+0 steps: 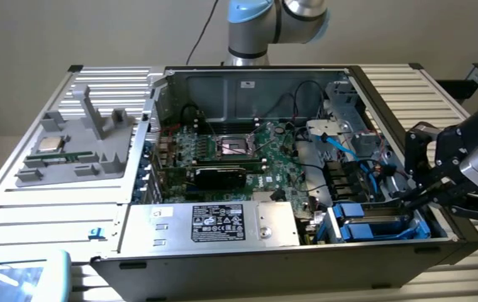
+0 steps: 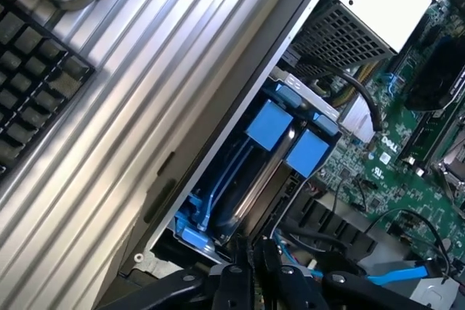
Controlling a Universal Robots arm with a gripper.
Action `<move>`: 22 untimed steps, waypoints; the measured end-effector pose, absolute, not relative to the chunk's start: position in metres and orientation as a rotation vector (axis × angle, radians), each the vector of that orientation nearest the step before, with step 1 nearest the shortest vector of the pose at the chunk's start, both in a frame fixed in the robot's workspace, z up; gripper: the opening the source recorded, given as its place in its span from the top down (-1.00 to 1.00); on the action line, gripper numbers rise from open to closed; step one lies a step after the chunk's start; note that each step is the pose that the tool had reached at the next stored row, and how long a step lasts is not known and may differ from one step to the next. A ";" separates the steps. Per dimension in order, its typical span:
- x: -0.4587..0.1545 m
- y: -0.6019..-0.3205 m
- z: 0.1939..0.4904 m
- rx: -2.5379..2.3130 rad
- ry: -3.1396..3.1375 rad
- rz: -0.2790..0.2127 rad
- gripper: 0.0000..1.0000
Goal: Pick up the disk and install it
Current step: 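Insert the first disk wire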
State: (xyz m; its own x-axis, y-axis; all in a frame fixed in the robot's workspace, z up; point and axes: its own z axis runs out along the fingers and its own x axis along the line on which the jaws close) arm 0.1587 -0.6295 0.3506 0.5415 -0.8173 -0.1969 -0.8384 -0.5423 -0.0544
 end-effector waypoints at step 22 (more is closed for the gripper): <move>0.140 -0.599 0.360 -2.741 1.481 0.056 0.67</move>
